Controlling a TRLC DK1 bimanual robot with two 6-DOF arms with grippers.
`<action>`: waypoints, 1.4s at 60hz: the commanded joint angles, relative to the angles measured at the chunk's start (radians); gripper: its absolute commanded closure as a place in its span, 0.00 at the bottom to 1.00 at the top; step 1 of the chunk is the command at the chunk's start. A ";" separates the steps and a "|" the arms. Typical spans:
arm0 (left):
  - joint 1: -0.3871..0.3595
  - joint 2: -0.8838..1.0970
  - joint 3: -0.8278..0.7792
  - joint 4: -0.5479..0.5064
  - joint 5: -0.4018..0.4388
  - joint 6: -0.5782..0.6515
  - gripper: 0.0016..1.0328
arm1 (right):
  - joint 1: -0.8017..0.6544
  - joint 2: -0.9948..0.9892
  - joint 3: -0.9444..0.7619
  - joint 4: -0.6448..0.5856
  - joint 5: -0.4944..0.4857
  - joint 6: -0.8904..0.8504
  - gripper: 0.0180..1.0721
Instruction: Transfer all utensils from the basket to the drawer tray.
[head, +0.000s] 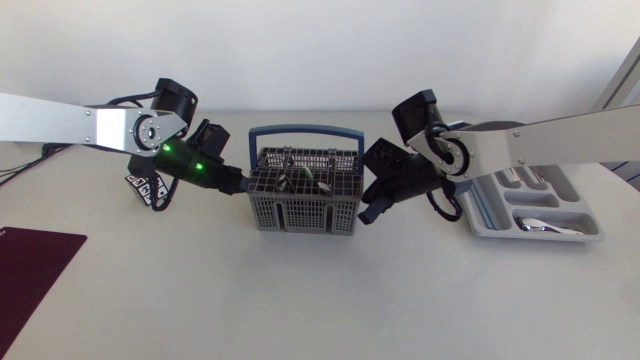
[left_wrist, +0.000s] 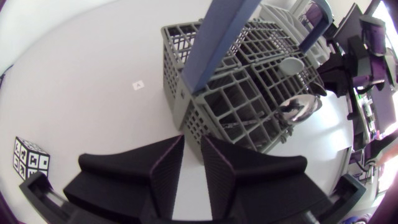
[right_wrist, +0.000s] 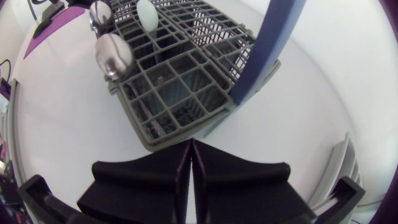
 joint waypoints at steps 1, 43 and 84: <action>-0.052 -0.061 -0.046 -0.004 0.055 0.027 0.77 | 0.033 -0.039 -0.040 0.007 -0.039 0.024 0.94; 0.019 -0.158 -0.129 -0.004 0.052 0.059 0.73 | 0.063 -0.124 -0.128 0.013 0.050 0.029 0.78; 0.068 -0.509 -0.264 -0.059 0.053 0.117 0.64 | 0.280 -0.411 -0.174 -0.081 0.319 0.072 0.50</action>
